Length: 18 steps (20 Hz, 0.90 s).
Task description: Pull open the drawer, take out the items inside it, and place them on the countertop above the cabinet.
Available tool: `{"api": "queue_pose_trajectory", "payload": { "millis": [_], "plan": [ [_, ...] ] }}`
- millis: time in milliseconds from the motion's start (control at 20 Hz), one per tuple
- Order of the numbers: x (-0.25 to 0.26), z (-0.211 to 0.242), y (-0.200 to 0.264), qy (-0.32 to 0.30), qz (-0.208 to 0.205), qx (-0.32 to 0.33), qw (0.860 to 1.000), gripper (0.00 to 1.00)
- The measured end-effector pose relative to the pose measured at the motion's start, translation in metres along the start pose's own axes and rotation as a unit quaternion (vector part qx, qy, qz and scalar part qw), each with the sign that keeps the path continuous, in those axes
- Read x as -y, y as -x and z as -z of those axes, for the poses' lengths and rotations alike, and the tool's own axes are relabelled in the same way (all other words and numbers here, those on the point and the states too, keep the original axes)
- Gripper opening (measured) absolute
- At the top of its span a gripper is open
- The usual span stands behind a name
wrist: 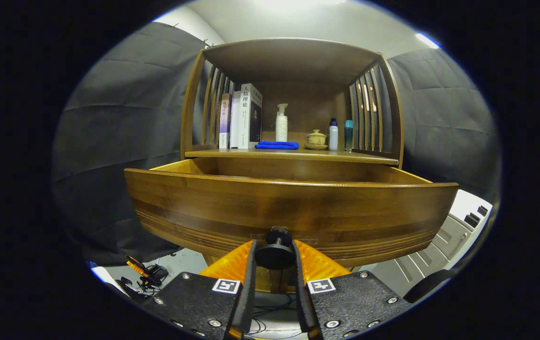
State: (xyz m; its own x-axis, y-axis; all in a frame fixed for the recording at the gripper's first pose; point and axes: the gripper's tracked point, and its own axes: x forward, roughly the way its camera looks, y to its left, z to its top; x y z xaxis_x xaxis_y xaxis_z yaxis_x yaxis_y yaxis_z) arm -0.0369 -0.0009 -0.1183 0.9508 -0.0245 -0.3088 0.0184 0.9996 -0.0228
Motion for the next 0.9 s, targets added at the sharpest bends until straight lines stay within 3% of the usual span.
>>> {"api": "queue_pose_trajectory", "payload": {
  "millis": [150,250,550,700,750,900],
  "plan": [
    [-0.001,0.000,-0.001,0.007,-0.005,-0.010,1.000,0.38],
    [0.001,-0.018,0.005,0.006,-0.006,0.014,1.000,0.51],
    [0.033,-0.093,0.023,0.005,0.067,0.046,0.997,0.89],
    [0.038,-0.123,0.006,-0.035,0.080,0.043,0.995,0.94],
    [0.048,-0.125,-0.002,-0.043,0.102,0.031,0.993,0.94],
    [0.058,-0.128,-0.026,-0.028,0.130,-0.017,0.991,0.94]
  ]
}}
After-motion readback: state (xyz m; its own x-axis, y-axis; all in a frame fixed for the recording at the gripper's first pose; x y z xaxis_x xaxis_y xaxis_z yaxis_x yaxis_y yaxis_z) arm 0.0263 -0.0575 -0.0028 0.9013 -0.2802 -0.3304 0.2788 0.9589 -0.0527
